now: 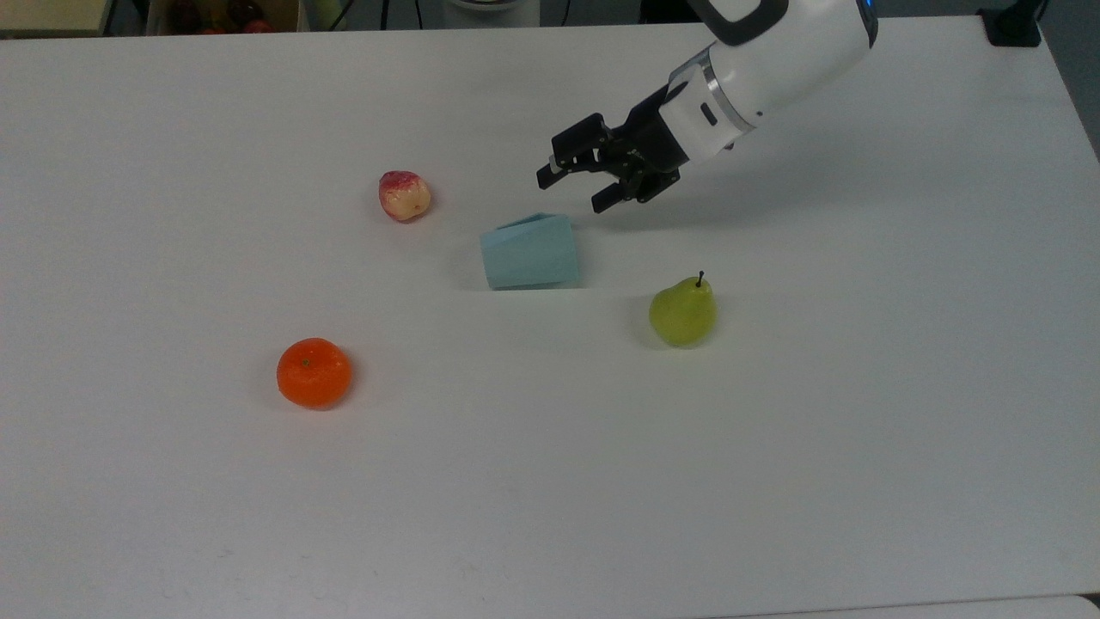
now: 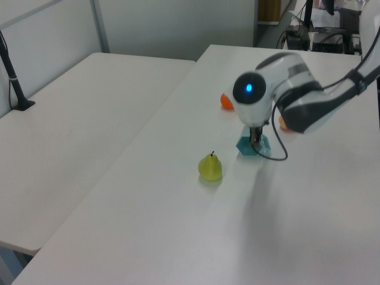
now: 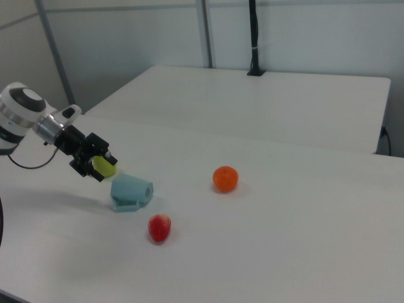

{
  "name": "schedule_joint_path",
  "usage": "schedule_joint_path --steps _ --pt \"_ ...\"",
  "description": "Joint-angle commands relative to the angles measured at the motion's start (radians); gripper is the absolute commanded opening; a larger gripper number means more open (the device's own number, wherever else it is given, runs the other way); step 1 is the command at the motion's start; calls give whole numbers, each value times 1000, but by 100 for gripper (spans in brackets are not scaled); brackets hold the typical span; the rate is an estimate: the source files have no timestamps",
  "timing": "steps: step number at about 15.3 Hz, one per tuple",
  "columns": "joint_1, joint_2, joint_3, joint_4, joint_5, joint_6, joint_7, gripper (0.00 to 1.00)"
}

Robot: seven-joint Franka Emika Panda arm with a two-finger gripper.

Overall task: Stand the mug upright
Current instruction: 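Move the open gripper down toward the light-blue mug lying on its side, then close the gripper on the mug's body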

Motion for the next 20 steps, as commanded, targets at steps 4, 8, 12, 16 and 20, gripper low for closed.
schedule_joint_path --steps 4,8,12,16,20 --pt "7 100 -13 12 -130 -8 106 98" --pt "-19 127 -20 10 -173 -8 107 76" --pt "-27 125 -20 10 -165 -8 107 30" --pt "-45 93 -20 15 -159 -11 107 0" --pt "-90 33 -20 15 -127 -11 95 0"
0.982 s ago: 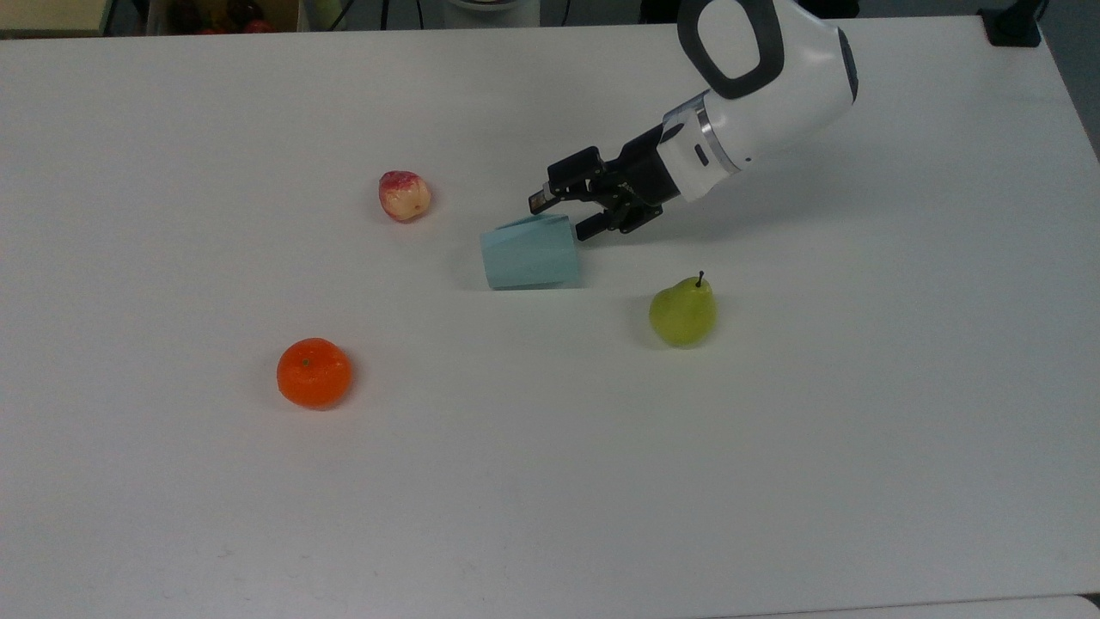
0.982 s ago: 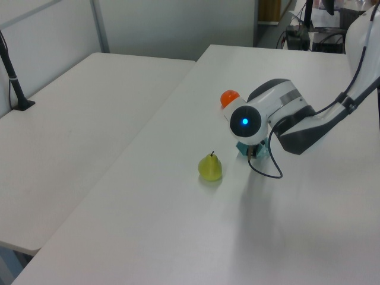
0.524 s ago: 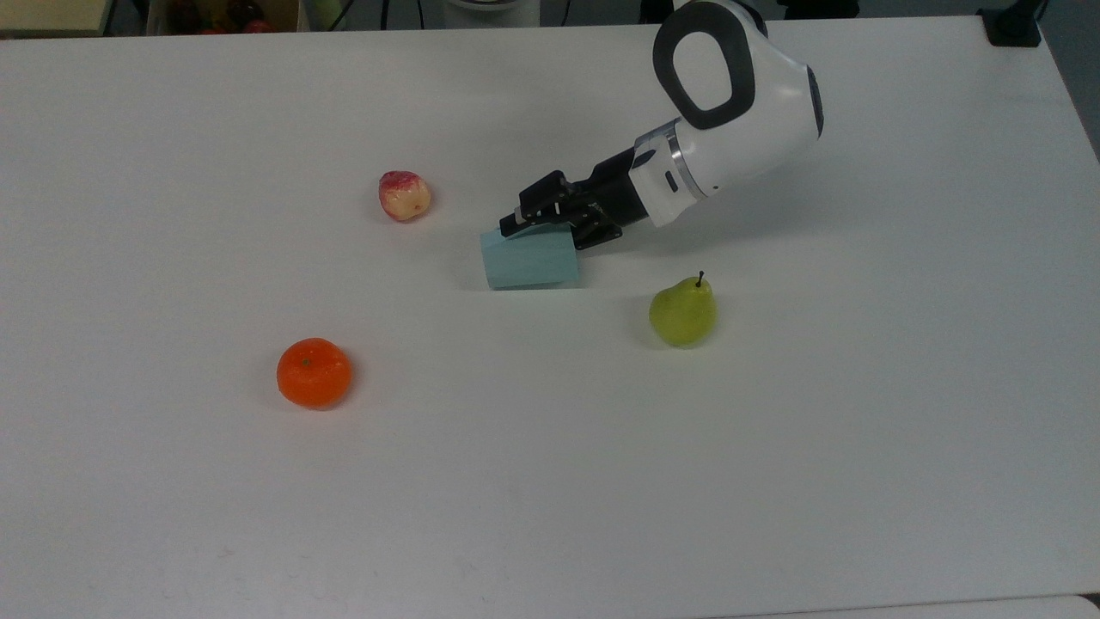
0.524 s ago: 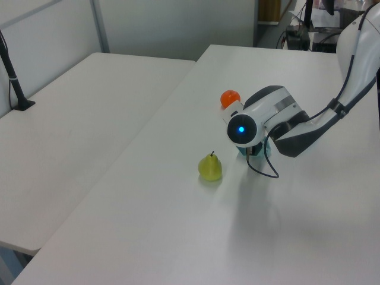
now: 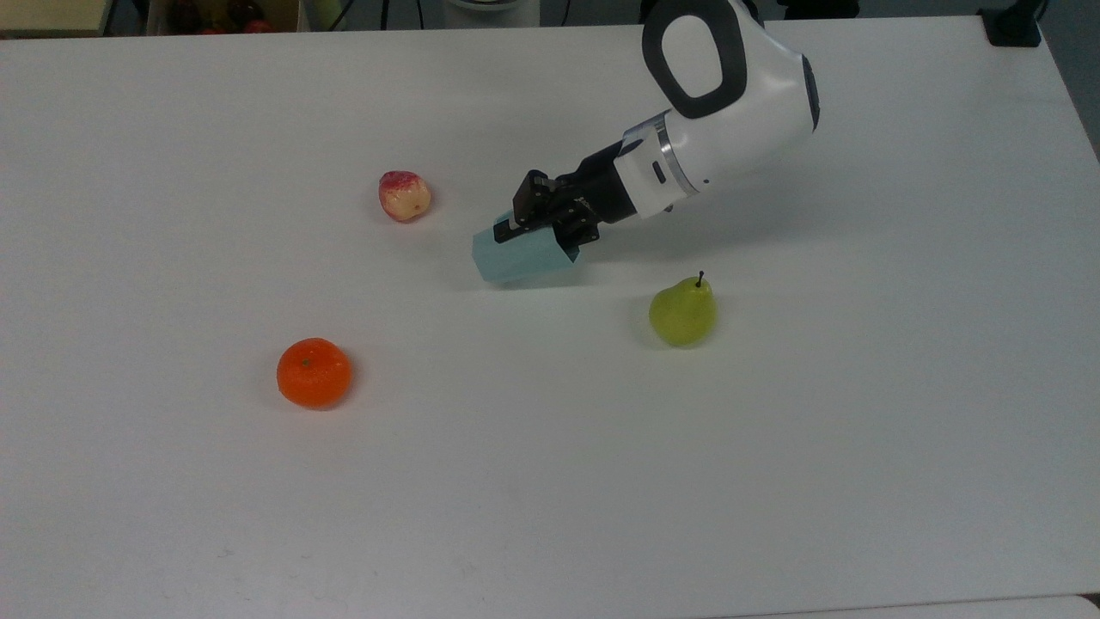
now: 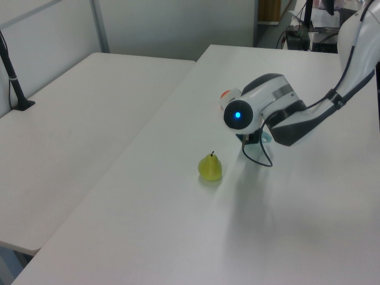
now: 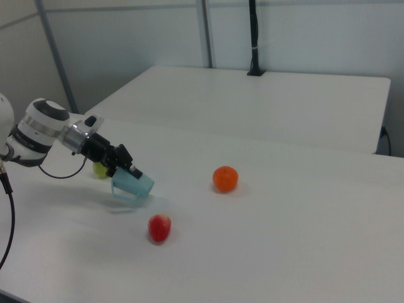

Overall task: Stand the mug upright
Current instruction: 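Close the gripper on the mug's body, then rotate the held mug so its base faces the table, standing it upright, then open the gripper to release the upright mug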

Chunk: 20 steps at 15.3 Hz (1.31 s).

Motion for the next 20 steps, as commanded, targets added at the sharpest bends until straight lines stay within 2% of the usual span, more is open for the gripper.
schedule_joint_path --steps 1,3,4,7,11,14,16,18,20 --pt "-40 -80 -1 -23 55 2 -10 0" --pt "-68 -111 1 -23 100 3 -71 0" --pt "-88 -131 2 -23 148 11 -115 0" --pt "-131 -165 8 2 375 52 -282 0" --pt "-164 -180 8 -2 641 183 -433 0" --pt "-187 -169 7 -26 803 249 -615 0" --pt "-200 -149 7 -37 851 295 -715 2" --pt "-210 -137 8 -53 855 345 -773 3" --pt "-220 -122 7 -60 855 364 -812 10"
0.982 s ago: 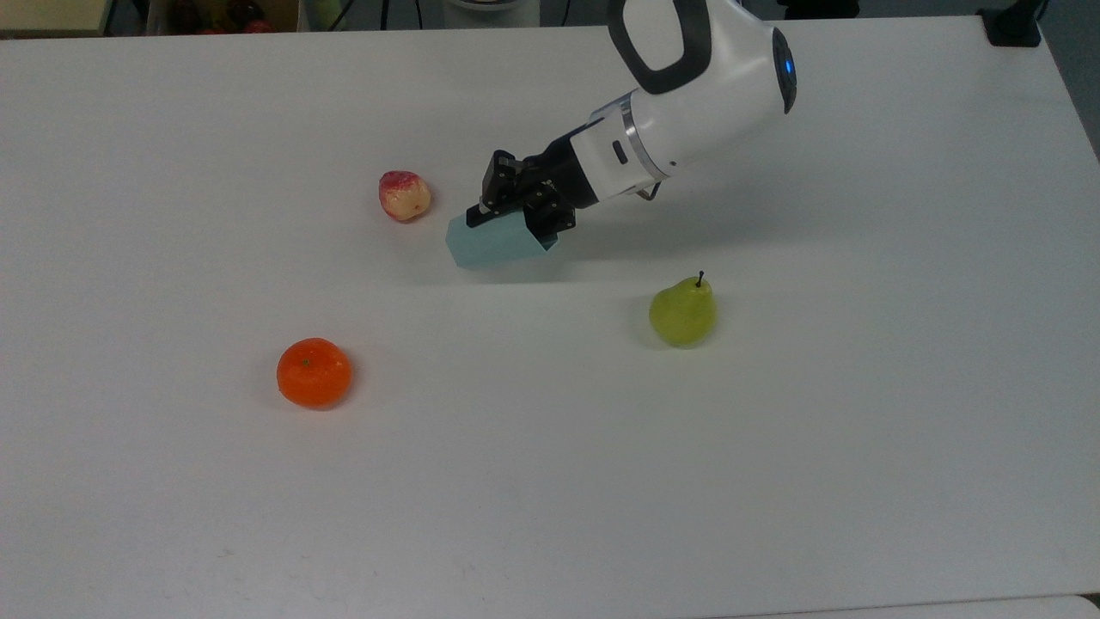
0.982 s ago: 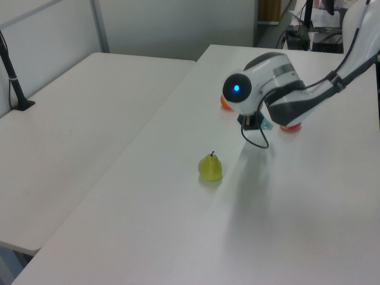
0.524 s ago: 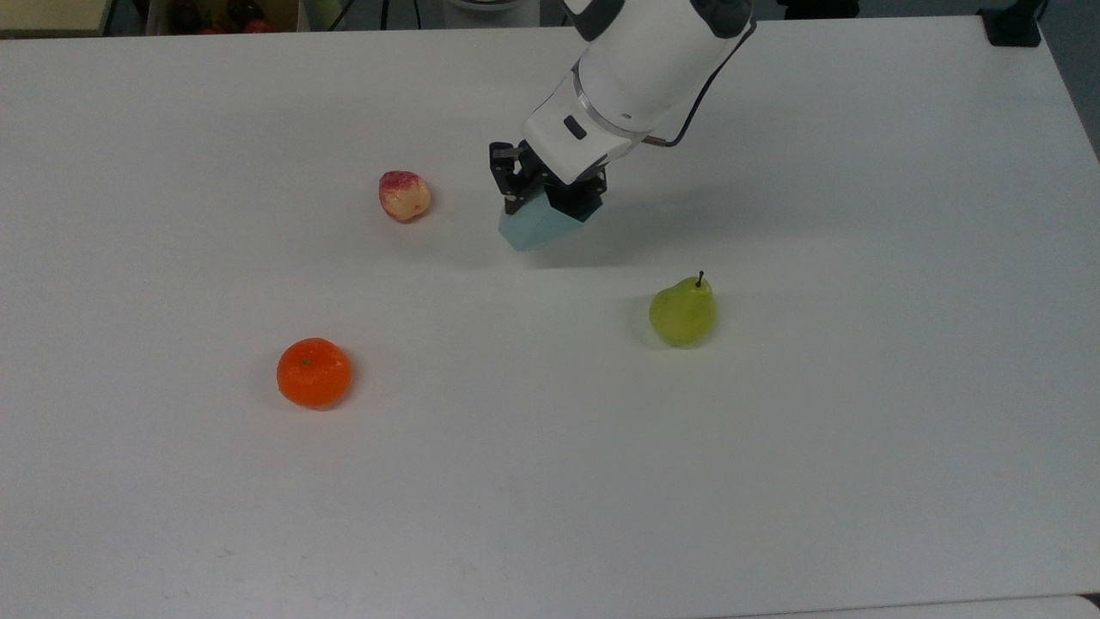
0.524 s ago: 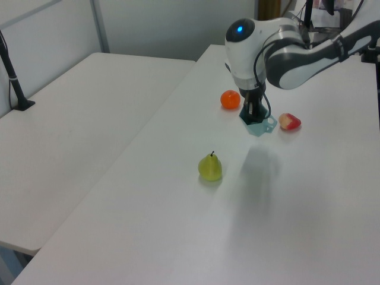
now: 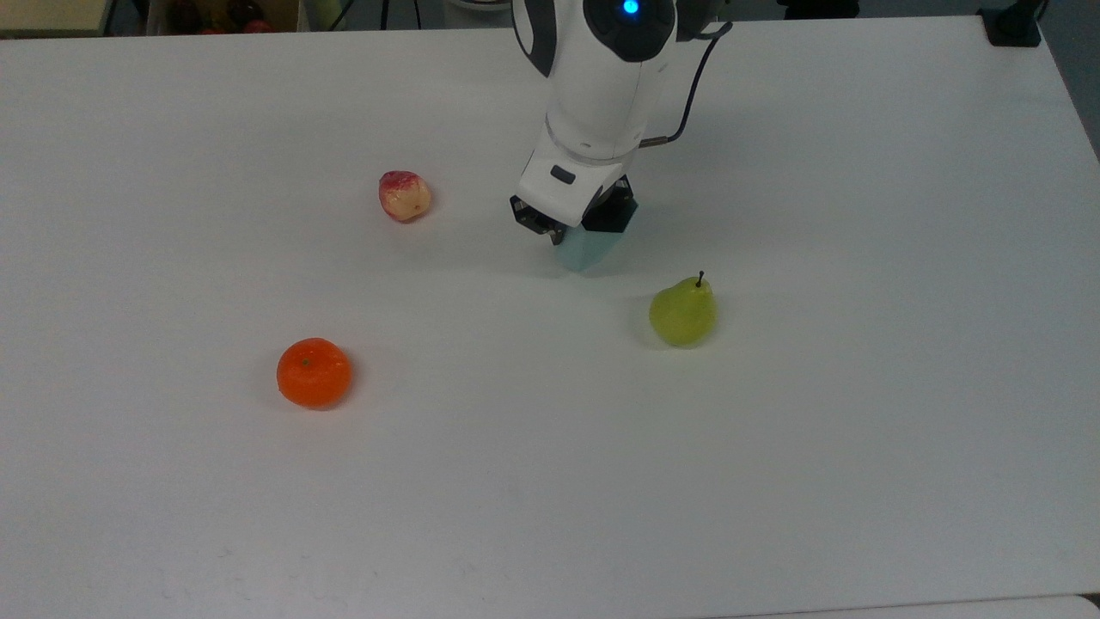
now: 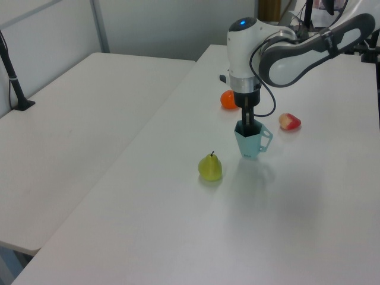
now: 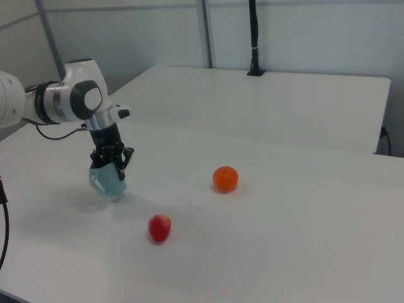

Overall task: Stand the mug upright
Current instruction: 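Open the gripper to release the upright mug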

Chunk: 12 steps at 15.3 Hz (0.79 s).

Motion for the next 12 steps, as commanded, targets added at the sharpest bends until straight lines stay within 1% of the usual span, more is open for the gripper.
schedule_joint_path --steps 1,2,3,4,5,9,10,12 --pt "-19 8 7 -32 23 52 -86 12" --pt "-19 6 7 -31 23 49 -86 23" --pt "-22 0 5 -29 23 40 -86 40" --pt "-30 -8 7 -28 23 37 -83 75" --pt "-32 -12 5 -25 21 28 -74 100" --pt "-45 -69 2 -20 20 -23 -76 100" --pt "-53 -92 2 -18 20 -38 -74 100" --pt "-64 -161 -4 -18 20 -72 -27 100"
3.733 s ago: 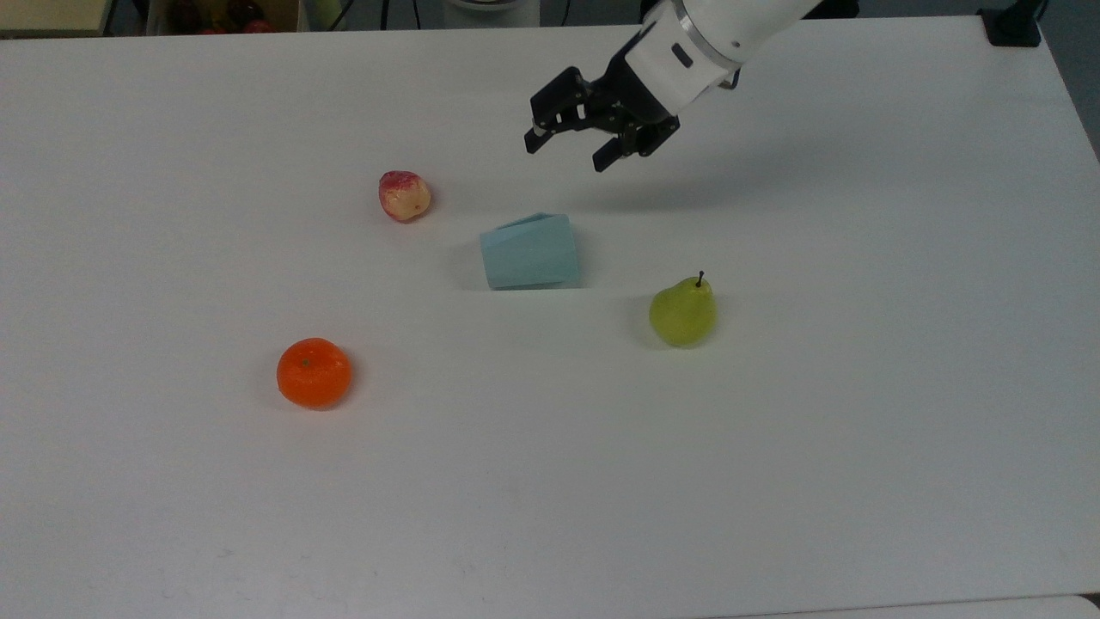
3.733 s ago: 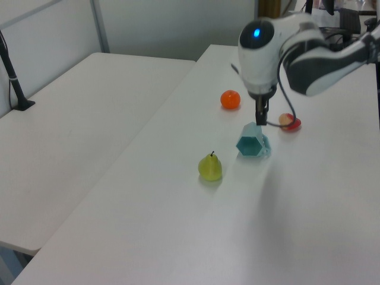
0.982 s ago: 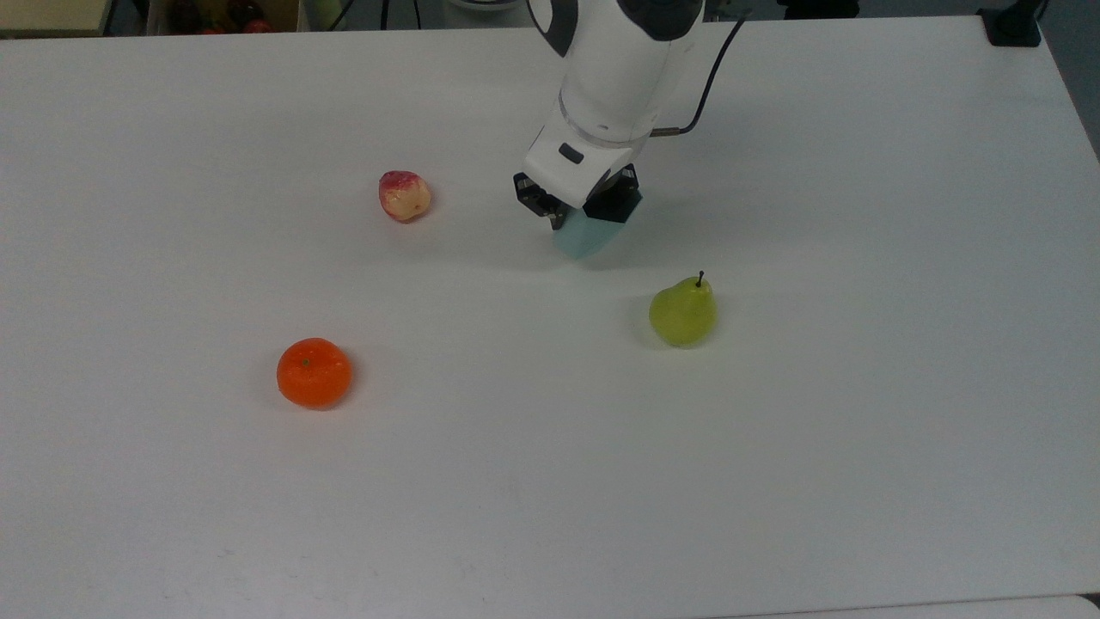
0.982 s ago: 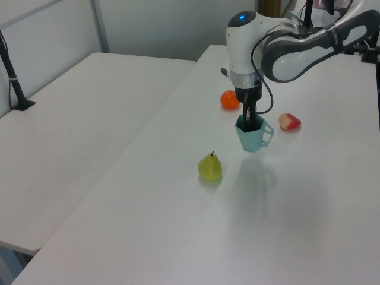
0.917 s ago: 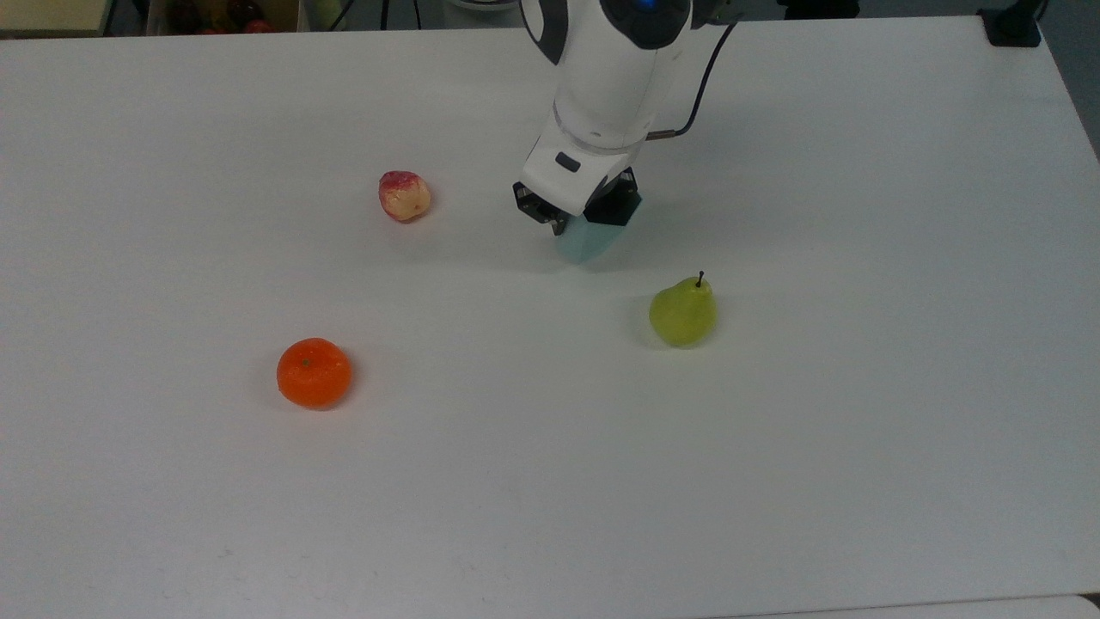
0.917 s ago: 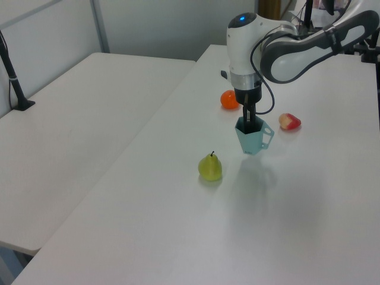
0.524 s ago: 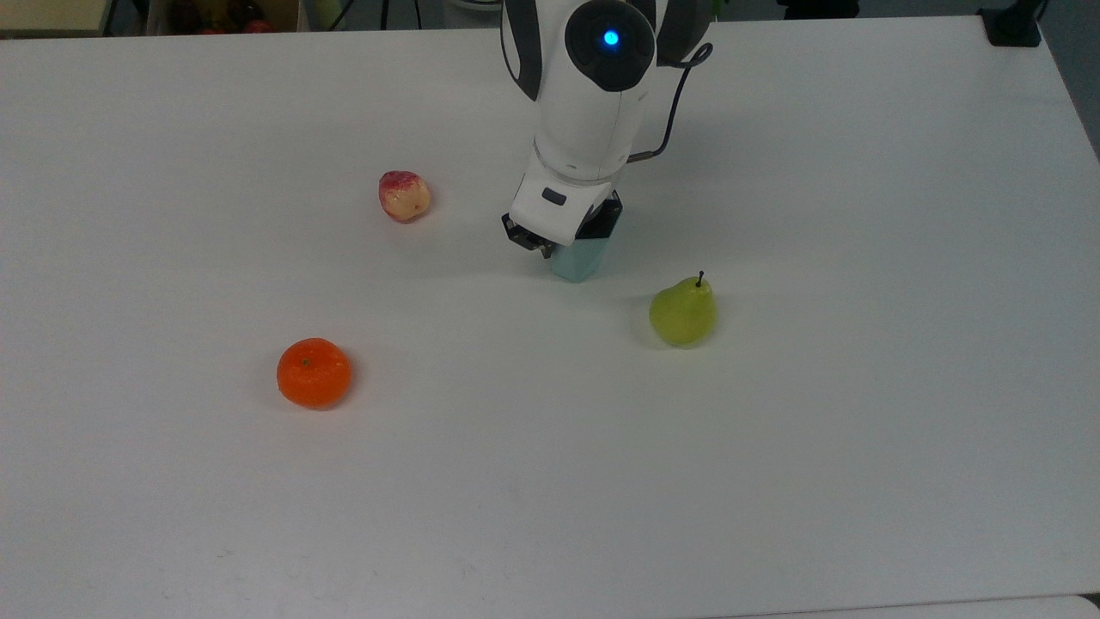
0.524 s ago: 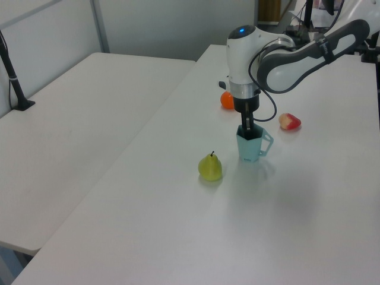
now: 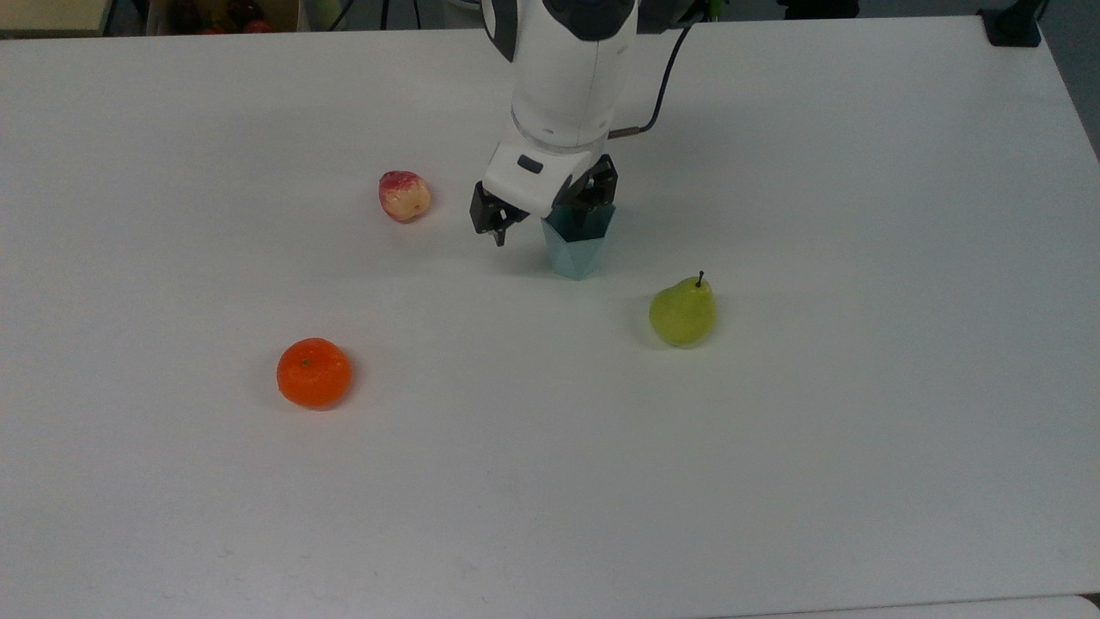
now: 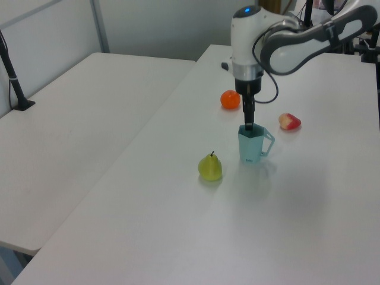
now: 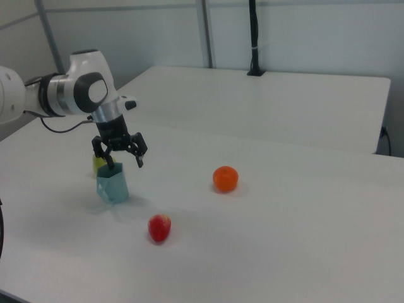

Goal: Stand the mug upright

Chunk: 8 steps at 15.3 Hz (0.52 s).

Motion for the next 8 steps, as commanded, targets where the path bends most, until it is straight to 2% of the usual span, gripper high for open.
schedule_joint_path --steps 1,5,8 --pt "-36 -142 -3 -23 18 -81 69 100" --pt "-102 -265 -3 -26 23 -178 100 100" --pt "-133 -319 -4 -25 46 -230 102 100"
